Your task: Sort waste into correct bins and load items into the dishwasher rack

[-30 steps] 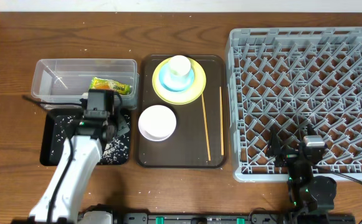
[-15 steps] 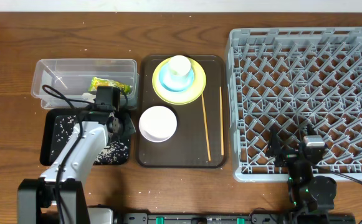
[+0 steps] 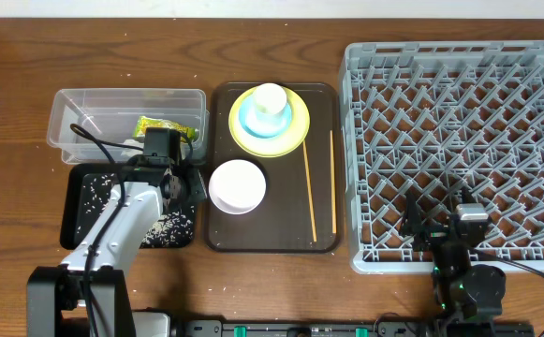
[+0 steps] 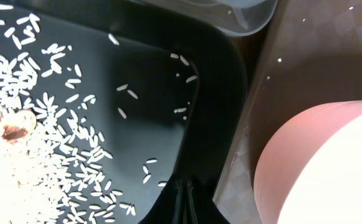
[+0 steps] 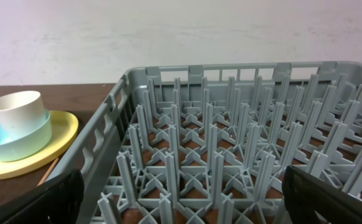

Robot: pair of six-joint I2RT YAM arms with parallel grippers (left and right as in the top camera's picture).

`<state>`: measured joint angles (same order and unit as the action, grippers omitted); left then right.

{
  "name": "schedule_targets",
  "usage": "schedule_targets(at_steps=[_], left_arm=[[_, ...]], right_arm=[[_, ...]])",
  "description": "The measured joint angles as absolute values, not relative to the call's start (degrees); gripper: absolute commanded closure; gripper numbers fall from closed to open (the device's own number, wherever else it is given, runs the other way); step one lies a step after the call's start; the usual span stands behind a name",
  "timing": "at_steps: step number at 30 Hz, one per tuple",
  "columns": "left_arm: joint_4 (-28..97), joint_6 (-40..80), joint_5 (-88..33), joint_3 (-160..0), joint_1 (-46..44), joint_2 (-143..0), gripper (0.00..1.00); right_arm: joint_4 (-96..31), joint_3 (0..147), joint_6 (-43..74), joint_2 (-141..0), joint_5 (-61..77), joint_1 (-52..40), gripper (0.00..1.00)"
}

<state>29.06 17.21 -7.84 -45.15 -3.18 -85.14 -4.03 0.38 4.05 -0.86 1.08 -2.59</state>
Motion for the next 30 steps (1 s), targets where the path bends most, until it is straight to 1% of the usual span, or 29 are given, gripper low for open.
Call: schedule_targets(at_steps=[11, 21, 30], left_arm=[[27.6, 15.7, -8.3, -44.6, -3.1, -85.1, 0.94], [25.9, 12.8, -13.0, -44.5, -3.1, -85.1, 0.94], [25.0, 12.0, -13.3, -44.5, -3.1, -85.1, 0.94]], right_arm=[[-4.0, 0.4, 4.1, -0.9, 1.1, -2.6, 0.01], [-4.0, 0.4, 4.1, -0.9, 1.1, -2.6, 0.01], [-4.0, 0.4, 4.1, -0.9, 1.1, -2.6, 0.01]])
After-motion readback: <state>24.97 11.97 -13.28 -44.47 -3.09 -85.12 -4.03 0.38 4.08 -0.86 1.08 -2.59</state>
